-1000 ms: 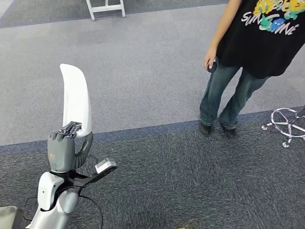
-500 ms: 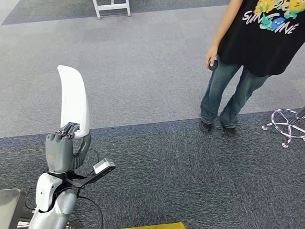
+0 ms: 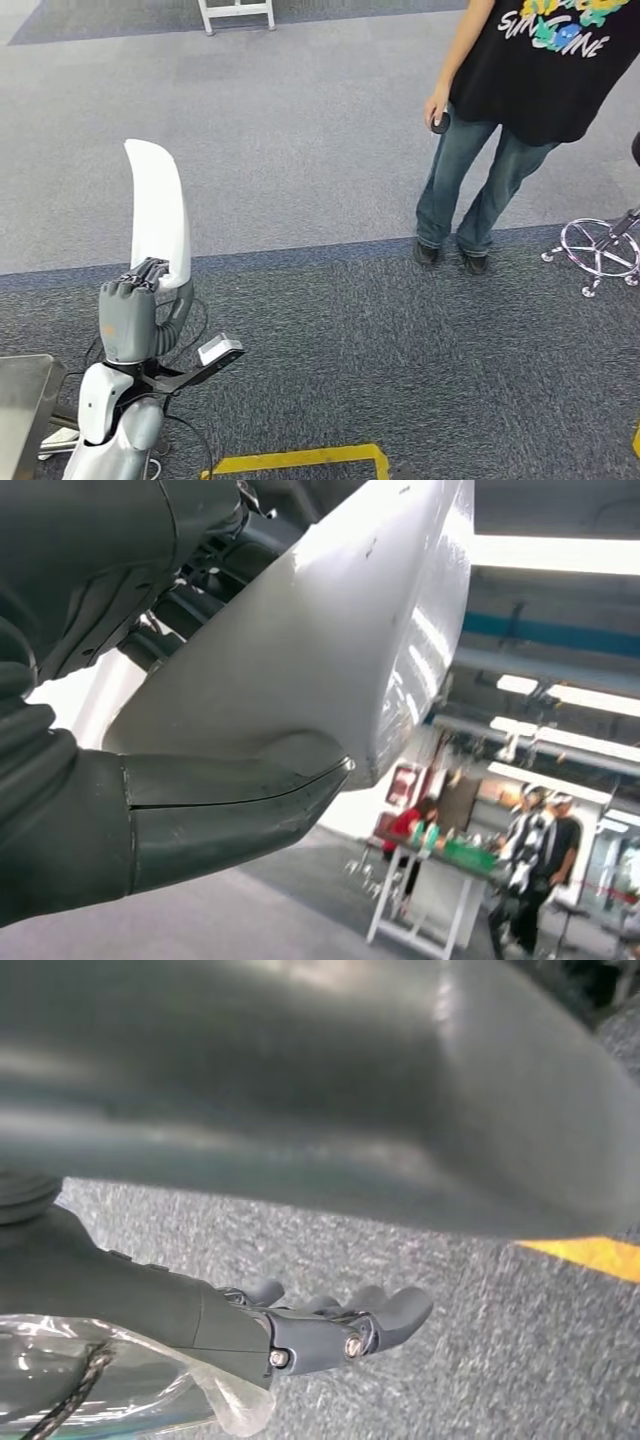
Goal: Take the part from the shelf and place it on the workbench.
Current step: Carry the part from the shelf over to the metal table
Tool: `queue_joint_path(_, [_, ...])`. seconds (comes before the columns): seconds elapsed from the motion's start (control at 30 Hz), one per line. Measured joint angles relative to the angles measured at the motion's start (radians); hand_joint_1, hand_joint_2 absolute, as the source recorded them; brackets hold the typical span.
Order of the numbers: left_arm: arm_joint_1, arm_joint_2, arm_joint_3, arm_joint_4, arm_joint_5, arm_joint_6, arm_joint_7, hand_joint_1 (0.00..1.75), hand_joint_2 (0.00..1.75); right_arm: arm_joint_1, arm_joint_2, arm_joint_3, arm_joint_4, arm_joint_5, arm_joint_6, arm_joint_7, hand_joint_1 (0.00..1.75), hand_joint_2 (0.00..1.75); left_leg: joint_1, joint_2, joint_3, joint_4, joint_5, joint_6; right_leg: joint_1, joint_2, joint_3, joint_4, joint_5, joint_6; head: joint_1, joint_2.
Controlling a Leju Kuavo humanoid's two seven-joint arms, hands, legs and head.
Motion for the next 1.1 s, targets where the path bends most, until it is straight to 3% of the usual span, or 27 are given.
queue_joint_path(0.07, [0.001,0.001,0.0,0.0,0.0,0.0,0.0,1.75,1.75,0.001,0.0,0.0,0.0,0.0,0.0,0.001,0.0,0.0,0.003,0.0,-0.01,0.012,-0.013,-0.01,0.0,-0.004,-0.013,0.0,0.012,-0.02,-0.001,0.0])
queue_joint_path(0.13, [0.001,0.002,0.0,0.0,0.0,0.0,0.0,1.75,1.75,0.0,0.0,0.0,0.001,0.0,0.0,0.001,0.0,0.0,0.008,0.001,-0.034,0.077,-0.085,-0.021,0.0,-0.009,-0.033,-0.001,0.032,-0.039,-0.002,0.0])
queue_joint_path(0.2, [0.002,0.003,0.0,0.0,0.0,0.0,0.0,1.75,1.75,0.0,-0.001,0.0,0.001,0.0,0.0,0.001,0.0,0.0,0.012,0.001,-0.065,0.204,-0.175,-0.029,0.002,-0.012,-0.059,0.0,0.052,-0.047,-0.003,0.0])
queue_joint_path(0.23, [0.003,0.003,0.0,0.0,0.0,0.0,0.001,1.75,1.75,0.001,-0.001,0.0,0.001,0.001,0.0,0.001,0.0,0.0,0.013,0.001,-0.072,0.256,-0.199,-0.03,0.003,-0.014,-0.072,0.0,0.061,-0.048,-0.003,0.0])
queue_joint_path(0.27, [0.003,0.004,0.0,0.0,0.0,0.0,0.001,1.75,1.75,0.001,-0.001,0.0,0.001,0.001,0.0,0.001,0.0,0.0,0.014,0.001,-0.067,0.285,-0.202,-0.029,0.004,-0.015,-0.086,0.0,0.071,-0.048,-0.003,0.0])
queue_joint_path(0.3, [0.004,0.005,0.0,0.0,0.0,0.0,0.002,1.75,1.75,0.001,-0.001,0.0,0.001,0.001,0.0,0.001,0.0,0.0,0.014,0.001,-0.044,0.274,-0.185,-0.027,0.004,-0.016,-0.098,0.001,0.081,-0.047,-0.003,0.0])
queue_joint_path(0.37, [0.003,0.006,0.0,0.0,-0.001,0.0,0.002,1.75,1.75,0.001,-0.001,0.001,0.001,0.003,0.001,0.002,0.0,0.0,0.011,0.001,0.051,0.157,-0.136,-0.017,0.005,-0.017,-0.118,0.001,0.098,-0.045,-0.003,0.0])
queue_joint_path(0.43, [-0.001,0.006,-0.001,0.0,-0.002,0.0,0.002,1.75,1.75,0.001,0.0,0.001,0.001,0.006,0.002,0.002,0.0,0.0,0.005,0.003,0.147,0.016,-0.131,-0.004,0.006,-0.018,-0.128,0.001,0.112,-0.037,-0.003,0.0])
queue_joint_path(0.5, [-0.004,0.006,-0.001,0.0,-0.004,0.0,0.002,1.75,1.75,0.001,0.0,0.002,0.001,0.008,0.003,0.002,0.0,0.0,-0.002,0.004,0.178,-0.042,-0.143,0.007,0.004,-0.02,-0.13,-0.004,0.127,-0.024,-0.003,0.0])
queue_joint_path(0.57, [-0.004,0.007,-0.001,0.0,-0.006,0.0,0.004,1.75,1.75,0.001,0.0,0.004,0.001,0.008,0.003,0.002,0.0,0.0,-0.001,0.004,0.175,-0.057,-0.125,0.015,0.001,-0.022,-0.135,-0.006,0.134,-0.011,-0.003,0.0])
queue_joint_path(0.6, [-0.004,0.006,-0.001,0.0,-0.008,0.0,0.004,1.75,1.75,0.001,0.0,0.004,0.001,0.008,0.003,0.002,0.0,0.0,0.001,0.004,0.171,-0.064,-0.112,0.019,0.001,-0.02,-0.146,0.01,0.12,-0.008,-0.003,0.0])
queue_joint_path(0.63, [-0.004,0.006,-0.001,0.0,-0.009,0.0,0.004,1.75,1.75,0.001,0.0,0.004,0.001,0.008,0.003,0.002,0.0,0.0,0.003,0.005,0.165,-0.07,-0.1,0.022,0.001,-0.016,-0.164,0.049,0.091,-0.004,-0.001,0.0])
queue_joint_path(0.7, [-0.002,0.006,-0.001,0.0,-0.01,0.0,0.004,1.75,1.75,0.002,0.0,0.004,0.001,0.009,0.002,0.002,0.0,0.0,0.005,0.006,0.145,-0.069,-0.084,0.024,0.002,-0.011,-0.213,0.177,0.011,0.001,0.0,0.0])
queue_joint_path(0.73, [0.001,0.006,-0.001,0.0,-0.012,0.0,0.003,1.75,1.75,0.003,0.0,0.004,0.001,0.009,0.001,0.002,0.0,0.0,0.004,0.006,0.135,-0.067,-0.078,0.024,0.001,-0.01,-0.229,0.233,-0.016,0.004,0.001,0.0])
queue_joint_path(0.77, [0.004,0.006,-0.001,0.0,-0.013,0.0,0.002,1.75,1.75,0.004,0.0,0.004,0.001,0.01,0.0,0.003,0.0,0.0,0.005,0.007,0.125,-0.064,-0.072,0.023,0.001,-0.01,-0.229,0.259,-0.026,0.007,0.001,0.0])
queue_joint_path(0.8, [0.006,0.006,-0.001,0.0,-0.014,0.0,0.001,1.75,1.75,0.006,0.0,0.004,0.001,0.01,0.0,0.003,0.0,0.0,0.005,0.007,0.117,-0.06,-0.069,0.021,0.0,-0.011,-0.21,0.244,-0.018,0.009,0.001,0.0])
queue_joint_path(0.87, [0.007,0.006,-0.001,0.0,-0.016,0.0,0.0,1.75,1.75,0.006,-0.001,0.004,0.001,0.012,-0.002,0.004,0.0,0.0,0.008,0.006,0.102,-0.046,-0.067,0.016,-0.003,-0.011,-0.125,0.123,0.022,0.012,0.001,0.0])
queue_joint_path(0.93, [0.007,0.006,0.0,0.0,-0.016,0.0,-0.001,1.75,1.75,0.003,-0.001,0.004,0.001,0.013,-0.005,0.004,0.0,0.0,0.005,0.006,0.085,-0.023,-0.07,0.006,-0.003,-0.007,-0.059,0.018,0.041,0.004,0.0,0.0])
queue_joint_path(1.03, [0.007,0.005,0.0,0.0,-0.017,0.0,-0.002,1.75,1.75,0.005,-0.001,0.005,0.001,0.014,-0.007,0.003,0.0,0.0,0.004,0.004,0.072,-0.011,-0.068,-0.006,0.001,-0.005,-0.05,-0.001,0.043,-0.015,0.0,0.0])
queue_joint_path(1.1, [0.007,0.006,0.0,0.0,-0.017,0.0,-0.003,1.75,1.75,0.006,-0.001,0.005,0.001,0.013,-0.008,0.003,0.0,0.0,0.007,0.004,0.062,0.014,-0.088,-0.015,0.0,-0.007,-0.052,-0.002,0.049,-0.026,-0.002,0.0])
